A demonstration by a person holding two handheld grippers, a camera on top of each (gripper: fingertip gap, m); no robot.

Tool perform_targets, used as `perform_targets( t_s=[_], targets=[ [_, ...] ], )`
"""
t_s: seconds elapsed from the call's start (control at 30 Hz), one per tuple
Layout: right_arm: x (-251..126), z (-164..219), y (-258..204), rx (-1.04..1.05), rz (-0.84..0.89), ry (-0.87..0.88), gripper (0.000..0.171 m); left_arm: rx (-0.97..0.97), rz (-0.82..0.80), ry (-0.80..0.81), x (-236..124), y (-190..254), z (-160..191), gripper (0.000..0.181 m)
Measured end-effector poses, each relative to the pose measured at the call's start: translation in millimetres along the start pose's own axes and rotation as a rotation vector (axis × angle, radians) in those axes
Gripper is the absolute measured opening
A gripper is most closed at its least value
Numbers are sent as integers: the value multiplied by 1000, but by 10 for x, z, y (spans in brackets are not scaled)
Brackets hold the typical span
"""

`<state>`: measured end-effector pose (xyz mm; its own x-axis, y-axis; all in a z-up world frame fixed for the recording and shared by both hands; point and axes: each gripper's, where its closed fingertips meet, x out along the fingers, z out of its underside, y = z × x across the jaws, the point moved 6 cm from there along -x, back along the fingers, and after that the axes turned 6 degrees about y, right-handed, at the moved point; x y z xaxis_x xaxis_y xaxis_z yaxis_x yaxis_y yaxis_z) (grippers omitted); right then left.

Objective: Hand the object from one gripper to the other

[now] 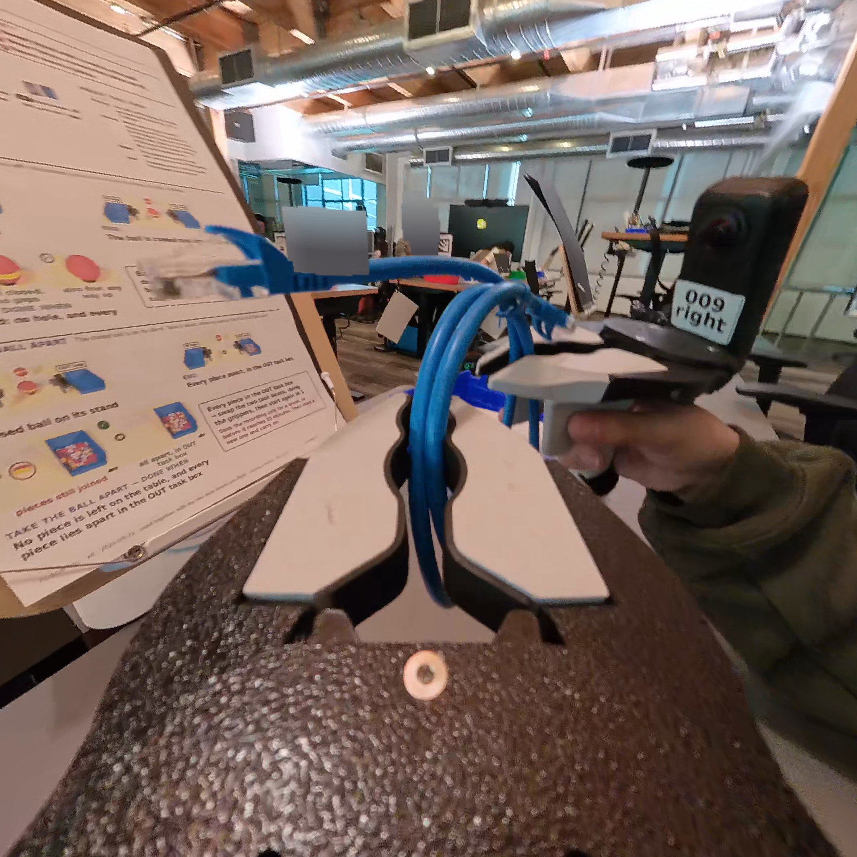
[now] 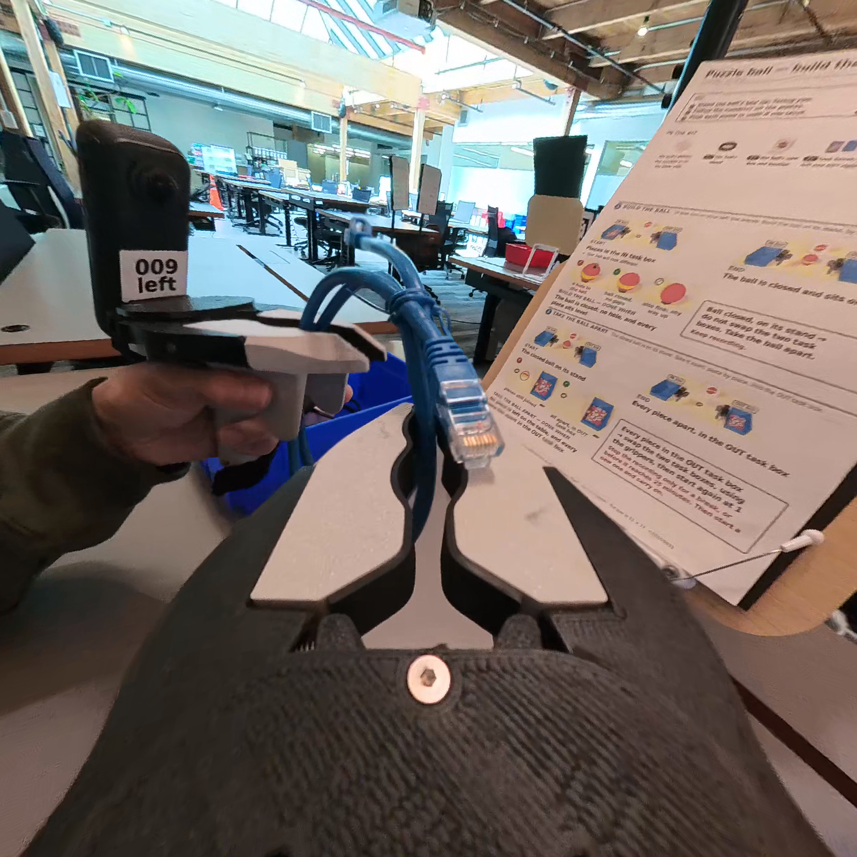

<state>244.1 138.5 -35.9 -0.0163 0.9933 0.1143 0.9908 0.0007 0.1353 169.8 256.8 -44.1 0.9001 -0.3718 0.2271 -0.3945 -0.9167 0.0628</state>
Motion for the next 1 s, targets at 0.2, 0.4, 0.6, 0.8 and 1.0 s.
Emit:
perform_targets(
  t_s=[0.2, 0.4, 0.6, 0.8, 1.0],
  targets=[
    [-109, -15, 49, -194, 54, -50, 6, 117, -1, -144, -57, -45, 47, 57],
    [-146, -3, 25, -411, 93, -134, 6, 558, -181, -360, -239, -115, -35, 75],
    [-181, 36, 127, -486, 209, -232, 6, 591, -409, -662, -332, -306, 107, 85],
    [-68, 148, -40, -594, 78, -284, 5, 602, -147, -416, -85, 88, 33, 75],
    [9, 154, -167, -540, -11, -243, 6, 679, -23, -448, -29, 136, 229, 23]
  ],
)
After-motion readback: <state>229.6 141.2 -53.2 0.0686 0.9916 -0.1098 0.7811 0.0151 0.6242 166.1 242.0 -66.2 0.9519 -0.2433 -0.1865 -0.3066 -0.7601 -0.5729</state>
